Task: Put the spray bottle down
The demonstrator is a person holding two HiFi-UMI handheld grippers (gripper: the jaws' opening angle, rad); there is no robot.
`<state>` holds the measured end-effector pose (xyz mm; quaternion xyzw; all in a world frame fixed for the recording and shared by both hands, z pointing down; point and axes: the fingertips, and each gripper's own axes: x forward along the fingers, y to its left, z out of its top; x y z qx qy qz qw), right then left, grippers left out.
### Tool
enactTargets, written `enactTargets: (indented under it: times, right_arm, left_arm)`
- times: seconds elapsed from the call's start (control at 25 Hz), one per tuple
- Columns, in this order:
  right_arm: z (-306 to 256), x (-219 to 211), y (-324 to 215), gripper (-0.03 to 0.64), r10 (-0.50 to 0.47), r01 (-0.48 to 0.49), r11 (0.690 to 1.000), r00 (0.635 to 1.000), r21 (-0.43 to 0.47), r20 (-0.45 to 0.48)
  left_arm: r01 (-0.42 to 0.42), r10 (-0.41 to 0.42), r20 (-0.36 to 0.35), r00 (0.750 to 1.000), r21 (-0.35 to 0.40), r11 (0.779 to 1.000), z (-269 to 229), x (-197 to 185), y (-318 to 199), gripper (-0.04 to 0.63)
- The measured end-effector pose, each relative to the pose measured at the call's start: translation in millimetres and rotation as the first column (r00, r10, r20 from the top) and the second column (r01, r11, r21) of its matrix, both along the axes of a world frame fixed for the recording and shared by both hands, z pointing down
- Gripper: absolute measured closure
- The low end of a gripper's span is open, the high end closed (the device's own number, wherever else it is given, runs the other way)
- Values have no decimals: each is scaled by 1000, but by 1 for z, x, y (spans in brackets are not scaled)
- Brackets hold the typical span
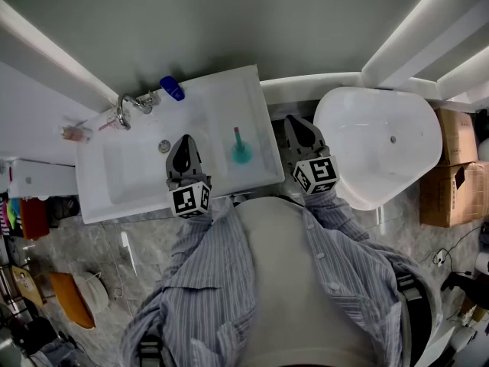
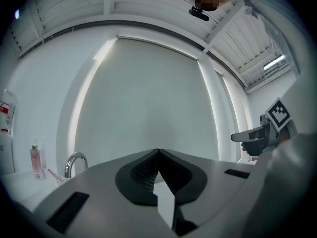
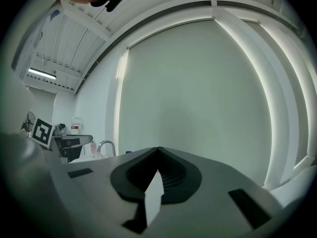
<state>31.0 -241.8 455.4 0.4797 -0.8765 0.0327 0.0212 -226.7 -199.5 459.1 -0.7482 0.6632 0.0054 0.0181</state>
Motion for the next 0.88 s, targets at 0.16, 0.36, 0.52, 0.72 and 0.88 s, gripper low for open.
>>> enactTargets:
  times: [0.16,0.36,0.52,0.72,0.88]
  right_arm:
    - [-1,-1,-1,603,-2,2,1000,1000,1,0]
    - [-1,-1,0,603,-7,7,1000,1000,-1,13]
    - [0,1,1,603,-9,9,1000,1000,-2,19]
    - [3,2,3,602,-12,12,1000,1000,-7,17]
    - [5,3,5,601,-14,14,1000,1000,-7,16]
  left_arm:
    - [1,-1,0,1000,2,1000,-1,-1,-1,594]
    - [2,-2,2,1000,-3,1000,0,-1,0,594]
    - [0,0,0,1000,-3,1000,1,2,2,594]
    - [-3,3,0,1000,-4,1000,2,5,4,594]
    - [-6,6,1,1000,-4,1000,4,7,5,594]
